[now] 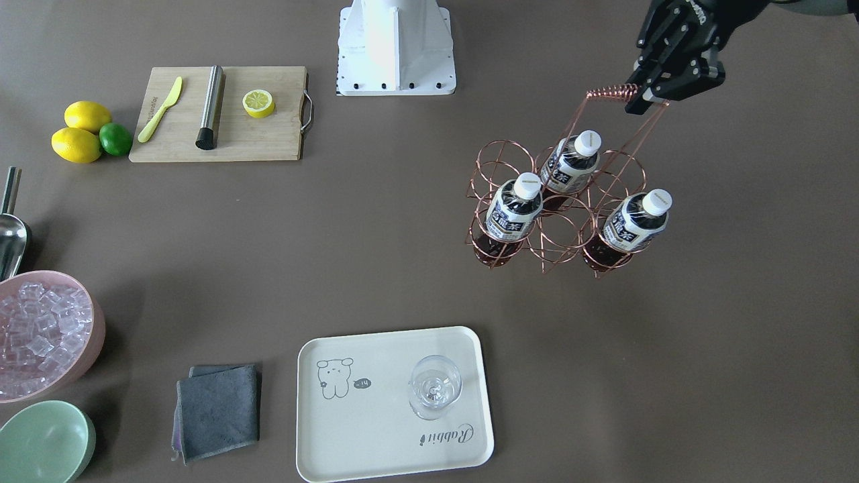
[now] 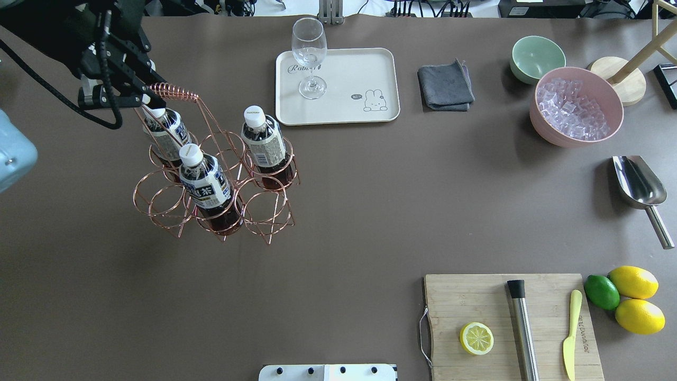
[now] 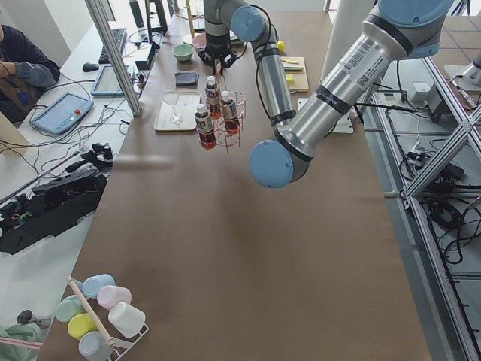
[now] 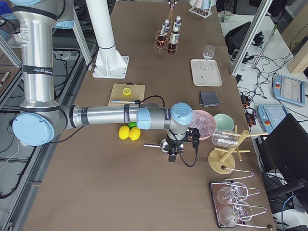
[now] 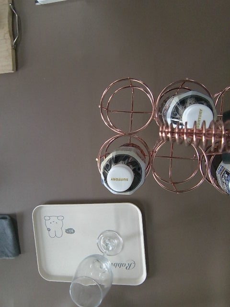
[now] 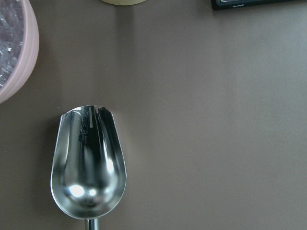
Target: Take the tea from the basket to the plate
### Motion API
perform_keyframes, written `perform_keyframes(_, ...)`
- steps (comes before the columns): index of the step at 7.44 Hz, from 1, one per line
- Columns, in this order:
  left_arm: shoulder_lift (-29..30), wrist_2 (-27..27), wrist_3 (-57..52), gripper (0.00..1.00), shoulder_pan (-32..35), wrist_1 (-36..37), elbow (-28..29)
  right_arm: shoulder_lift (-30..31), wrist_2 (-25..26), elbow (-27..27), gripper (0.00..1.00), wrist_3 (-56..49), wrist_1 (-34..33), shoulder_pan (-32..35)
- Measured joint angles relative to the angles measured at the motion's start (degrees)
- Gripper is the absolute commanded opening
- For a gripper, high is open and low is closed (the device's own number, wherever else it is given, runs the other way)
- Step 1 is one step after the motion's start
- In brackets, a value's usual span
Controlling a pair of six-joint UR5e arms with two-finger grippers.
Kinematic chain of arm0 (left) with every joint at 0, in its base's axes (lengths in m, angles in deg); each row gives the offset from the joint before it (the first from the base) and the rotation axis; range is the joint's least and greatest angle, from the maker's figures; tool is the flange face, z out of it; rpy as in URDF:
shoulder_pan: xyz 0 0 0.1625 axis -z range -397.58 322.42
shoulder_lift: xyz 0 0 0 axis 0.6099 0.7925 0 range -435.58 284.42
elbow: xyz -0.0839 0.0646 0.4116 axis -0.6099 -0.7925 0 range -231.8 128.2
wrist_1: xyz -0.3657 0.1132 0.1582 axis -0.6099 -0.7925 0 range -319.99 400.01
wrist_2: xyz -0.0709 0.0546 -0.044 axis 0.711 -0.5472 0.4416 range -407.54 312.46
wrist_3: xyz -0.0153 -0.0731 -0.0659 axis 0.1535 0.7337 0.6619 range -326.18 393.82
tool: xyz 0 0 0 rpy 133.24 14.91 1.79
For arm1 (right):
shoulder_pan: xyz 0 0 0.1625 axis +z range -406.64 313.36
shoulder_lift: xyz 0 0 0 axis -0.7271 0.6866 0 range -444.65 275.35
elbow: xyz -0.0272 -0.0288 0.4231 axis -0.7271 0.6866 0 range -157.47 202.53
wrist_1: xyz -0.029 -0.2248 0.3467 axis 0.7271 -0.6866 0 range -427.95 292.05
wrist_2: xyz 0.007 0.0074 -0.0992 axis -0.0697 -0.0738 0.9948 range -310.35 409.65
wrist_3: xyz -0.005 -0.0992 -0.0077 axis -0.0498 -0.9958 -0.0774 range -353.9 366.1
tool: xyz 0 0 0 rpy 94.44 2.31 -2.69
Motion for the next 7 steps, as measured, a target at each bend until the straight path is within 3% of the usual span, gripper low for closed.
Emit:
perform_keyframes(4,1.49,-3.14,8.38,0.0,-7.87,-0.28,-1.48,-2.55,-0.57,-1.54,1.0,0.94,-0.01,-5.03)
perform_keyframes(7,3.1,-7.24,14.48,0.0,-13.59,-1.77,-0.82,-17.19,-0.97,-2.3,1.0,6.97,0.24,-13.52)
